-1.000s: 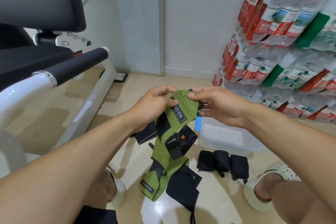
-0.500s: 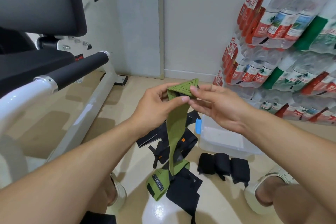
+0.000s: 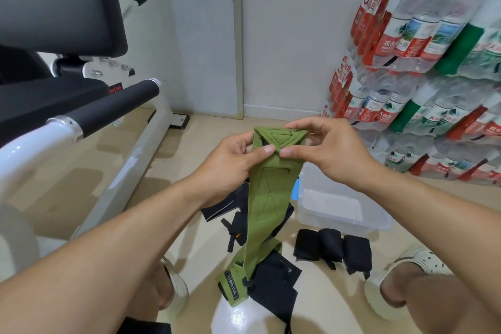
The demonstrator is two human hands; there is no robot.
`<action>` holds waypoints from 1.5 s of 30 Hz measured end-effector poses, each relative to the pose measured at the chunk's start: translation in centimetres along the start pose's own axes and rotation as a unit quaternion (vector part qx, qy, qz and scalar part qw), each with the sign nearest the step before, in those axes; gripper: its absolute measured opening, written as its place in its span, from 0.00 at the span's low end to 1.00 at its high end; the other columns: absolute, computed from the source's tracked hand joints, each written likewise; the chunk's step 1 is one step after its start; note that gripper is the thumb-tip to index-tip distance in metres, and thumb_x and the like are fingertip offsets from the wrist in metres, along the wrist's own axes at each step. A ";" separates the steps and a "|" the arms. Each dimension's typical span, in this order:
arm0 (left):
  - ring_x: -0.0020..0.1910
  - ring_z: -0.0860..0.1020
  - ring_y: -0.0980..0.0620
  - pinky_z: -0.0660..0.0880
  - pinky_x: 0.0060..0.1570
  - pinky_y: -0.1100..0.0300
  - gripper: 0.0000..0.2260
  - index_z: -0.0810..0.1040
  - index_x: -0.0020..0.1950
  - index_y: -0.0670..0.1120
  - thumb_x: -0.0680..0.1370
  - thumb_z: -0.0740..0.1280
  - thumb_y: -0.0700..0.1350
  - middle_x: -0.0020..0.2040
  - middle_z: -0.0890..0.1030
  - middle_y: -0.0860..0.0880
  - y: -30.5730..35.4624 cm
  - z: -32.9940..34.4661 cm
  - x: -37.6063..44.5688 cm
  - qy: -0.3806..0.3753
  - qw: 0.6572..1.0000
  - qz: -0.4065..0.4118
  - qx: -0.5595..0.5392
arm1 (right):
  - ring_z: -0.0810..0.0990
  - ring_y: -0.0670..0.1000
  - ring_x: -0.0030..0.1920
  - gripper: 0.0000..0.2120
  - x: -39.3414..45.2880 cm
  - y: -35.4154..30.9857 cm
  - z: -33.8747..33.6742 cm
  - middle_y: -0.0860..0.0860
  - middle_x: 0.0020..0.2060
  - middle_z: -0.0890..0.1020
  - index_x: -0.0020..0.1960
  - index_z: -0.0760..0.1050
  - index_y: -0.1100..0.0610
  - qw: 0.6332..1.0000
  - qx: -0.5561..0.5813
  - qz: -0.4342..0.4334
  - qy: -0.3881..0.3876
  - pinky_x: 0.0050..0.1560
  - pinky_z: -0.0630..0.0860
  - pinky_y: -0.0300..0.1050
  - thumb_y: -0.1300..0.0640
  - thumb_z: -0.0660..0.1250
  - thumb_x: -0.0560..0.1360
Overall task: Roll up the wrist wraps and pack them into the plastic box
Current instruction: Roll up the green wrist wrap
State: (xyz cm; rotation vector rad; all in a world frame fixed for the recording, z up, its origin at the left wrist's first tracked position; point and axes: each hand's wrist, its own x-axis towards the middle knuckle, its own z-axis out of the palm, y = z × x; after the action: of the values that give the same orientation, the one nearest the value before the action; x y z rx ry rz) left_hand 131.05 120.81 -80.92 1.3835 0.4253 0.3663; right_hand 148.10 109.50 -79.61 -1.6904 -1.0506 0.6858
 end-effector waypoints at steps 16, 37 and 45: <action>0.51 0.84 0.43 0.80 0.58 0.47 0.14 0.76 0.65 0.37 0.84 0.62 0.44 0.56 0.84 0.37 -0.1 0.9 0.6 0.104 0.982 -0.080 -0.133 | 0.81 0.52 0.48 0.18 -0.2 1.0 1.6 0.48 0.49 0.81 0.51 0.86 0.45 0.988 -0.021 -0.146 0.039 0.43 0.80 0.45 0.65 0.80 0.69; 0.51 0.85 0.45 0.82 0.54 0.49 0.12 0.76 0.66 0.45 0.82 0.66 0.39 0.56 0.85 0.40 -0.4 1.3 0.5 0.122 0.992 -0.018 -0.020 | 0.89 0.56 0.43 0.18 -0.1 0.4 1.0 0.56 0.48 0.88 0.54 0.85 0.54 0.991 0.133 0.020 0.018 0.42 0.83 0.43 0.67 0.80 0.67; 0.59 0.83 0.39 0.79 0.61 0.44 0.16 0.77 0.67 0.38 0.85 0.61 0.47 0.59 0.83 0.36 0.4 1.7 0.2 0.092 0.984 -0.083 -0.126 | 0.85 0.50 0.42 0.16 0.0 0.5 1.4 0.49 0.45 0.83 0.49 0.86 0.53 0.991 0.099 -0.074 0.044 0.49 0.82 0.39 0.71 0.78 0.68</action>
State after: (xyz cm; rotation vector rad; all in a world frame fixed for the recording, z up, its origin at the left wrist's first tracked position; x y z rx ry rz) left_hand 132.04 119.50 -80.33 1.0630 0.6210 0.3982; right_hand 147.13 110.09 -80.61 -1.4443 -1.0012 0.5940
